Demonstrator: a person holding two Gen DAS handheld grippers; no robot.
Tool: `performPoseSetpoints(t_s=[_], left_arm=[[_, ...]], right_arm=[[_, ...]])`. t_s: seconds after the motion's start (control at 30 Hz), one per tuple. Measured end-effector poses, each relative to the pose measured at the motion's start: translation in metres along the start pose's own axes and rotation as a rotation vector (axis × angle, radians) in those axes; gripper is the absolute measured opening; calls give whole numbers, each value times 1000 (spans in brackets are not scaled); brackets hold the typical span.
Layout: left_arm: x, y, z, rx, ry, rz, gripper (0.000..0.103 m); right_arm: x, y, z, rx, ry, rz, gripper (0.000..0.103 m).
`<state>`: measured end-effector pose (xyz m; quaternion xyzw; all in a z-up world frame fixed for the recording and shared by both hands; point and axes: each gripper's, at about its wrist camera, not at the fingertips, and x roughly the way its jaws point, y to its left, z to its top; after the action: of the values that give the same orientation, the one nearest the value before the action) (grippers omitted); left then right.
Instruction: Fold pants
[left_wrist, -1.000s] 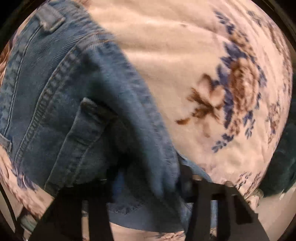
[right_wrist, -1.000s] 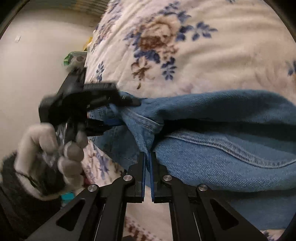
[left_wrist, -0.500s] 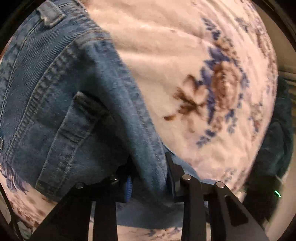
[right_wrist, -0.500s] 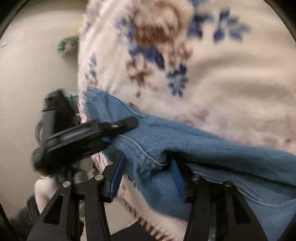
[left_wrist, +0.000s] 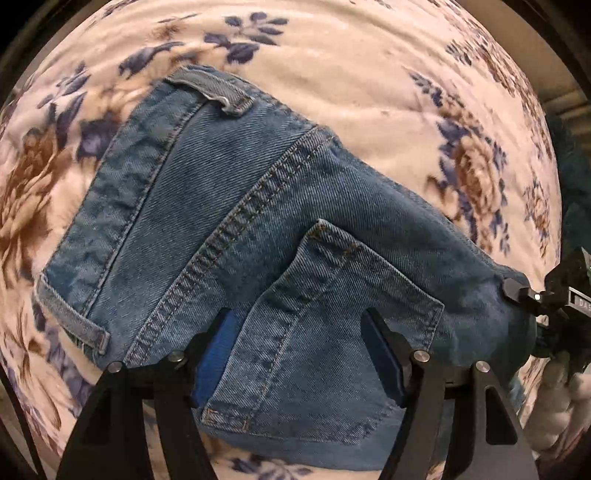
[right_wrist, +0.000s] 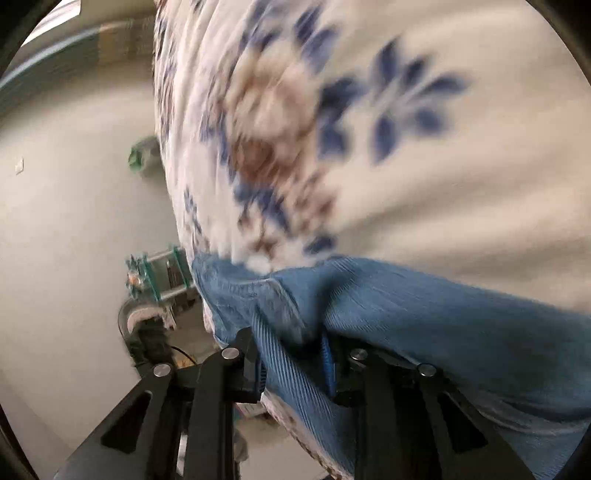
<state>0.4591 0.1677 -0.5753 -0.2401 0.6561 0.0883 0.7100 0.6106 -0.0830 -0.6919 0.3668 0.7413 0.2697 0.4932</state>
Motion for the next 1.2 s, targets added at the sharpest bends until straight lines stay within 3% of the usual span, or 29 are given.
performPoseSetpoints(t_s=[0.1, 0.23, 0.33, 0.47, 0.57, 0.7, 0.77, 0.83, 0.9, 0.93, 0.97, 1.0, 1.1, 1.2], left_arm=[[5, -9, -1, 41, -1, 35, 68], [10, -18, -3, 76, -3, 60, 68], [19, -30, -3, 110, 5, 60, 68], [24, -36, -3, 131, 9, 67, 68], [17, -26, -4, 109, 12, 63, 68], [-1, -32, -5, 65, 4, 28, 68], [-14, -42, -4, 72, -37, 13, 68], [-21, -55, -1, 82, -69, -13, 68], [-20, -70, 5, 107, -78, -27, 68], [-16, -79, 9, 120, -78, -27, 68], [-13, -86, 12, 126, -78, -31, 68], [-8, -95, 17, 137, -83, -37, 68], [5, -112, 28, 193, -84, -22, 68], [17, -127, 31, 233, -71, 8, 68]], right_arm=[[12, -10, 3, 34, 87, 8, 27], [36, -10, 6, 4, 170, -49, 29], [18, -1, 22, -13, 93, -101, 15], [-16, 2, 38, -65, 32, -191, 14], [-63, 2, 47, -73, -76, -290, 14], [-79, 27, 30, -197, -53, -381, 16], [-73, 42, 13, -285, -17, -447, 28], [-62, 49, -3, -362, 17, -496, 51], [-52, 40, -9, -370, 54, -517, 52], [-47, 34, -14, -364, 60, -529, 47], [-46, 29, -16, -368, 43, -543, 36], [-45, 26, -17, -359, 24, -556, 8], [-50, 14, -12, -302, -80, -559, 7], [-43, 10, -12, -308, -53, -581, 8]])
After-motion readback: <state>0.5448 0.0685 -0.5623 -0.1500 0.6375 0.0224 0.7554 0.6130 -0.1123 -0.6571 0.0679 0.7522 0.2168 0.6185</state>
